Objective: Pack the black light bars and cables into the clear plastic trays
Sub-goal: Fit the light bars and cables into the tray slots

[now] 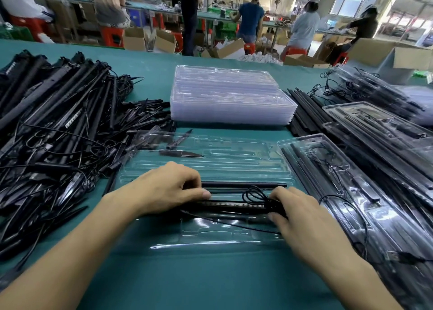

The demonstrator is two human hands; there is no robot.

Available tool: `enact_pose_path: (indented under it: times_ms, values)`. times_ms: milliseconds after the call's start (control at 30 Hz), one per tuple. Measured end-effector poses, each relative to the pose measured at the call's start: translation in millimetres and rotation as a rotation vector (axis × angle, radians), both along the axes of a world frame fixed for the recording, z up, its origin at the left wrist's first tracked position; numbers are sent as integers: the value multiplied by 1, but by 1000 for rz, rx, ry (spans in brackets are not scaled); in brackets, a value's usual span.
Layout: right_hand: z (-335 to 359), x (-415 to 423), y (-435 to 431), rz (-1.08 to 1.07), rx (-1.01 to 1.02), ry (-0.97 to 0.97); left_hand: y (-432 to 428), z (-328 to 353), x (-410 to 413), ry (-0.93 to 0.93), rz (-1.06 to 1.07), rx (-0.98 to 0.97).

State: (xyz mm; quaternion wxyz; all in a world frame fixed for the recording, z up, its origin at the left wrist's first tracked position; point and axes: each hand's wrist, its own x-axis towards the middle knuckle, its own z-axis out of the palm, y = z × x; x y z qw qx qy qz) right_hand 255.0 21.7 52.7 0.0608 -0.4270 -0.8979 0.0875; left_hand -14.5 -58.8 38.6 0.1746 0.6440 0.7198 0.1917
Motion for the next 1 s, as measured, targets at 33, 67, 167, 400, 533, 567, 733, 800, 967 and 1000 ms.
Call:
enact_pose_path:
  times_ms: [33, 67, 167, 400, 533, 567, 733, 800, 967, 1000]
  values:
    - [0, 0, 0, 2, 10, 14, 0, 1, -1, -7, 26, 32]
    - [1, 0, -1, 2, 23, 22, 0, 2, -2, -10, 51, 62]
    - [0, -2, -3, -7, 50, -2, 0, 4, -3, 77, 92, 103]
    - [-1, -3, -5, 5, 25, -29, 0, 1, -2, 213, 190, 133]
    - [-2, -2, -6, -24, 28, -4, 0, 4, 2, 171, 186, 116]
    - [-2, -2, -7, -33, 30, 8, -1, 5, 3, 146, 183, 116]
    - [5, -2, -11, -58, 82, 119, -4, 15, 3, 40, 90, 67]
    - [8, -1, -13, -84, 116, 195, -7, 21, 1, 27, 36, 59]
    - [9, 1, -16, -112, 195, 310, -13, 25, -6, -36, -36, -15]
    - [9, 1, -16, -112, 210, 333, -12, 24, -6, -22, -40, -6]
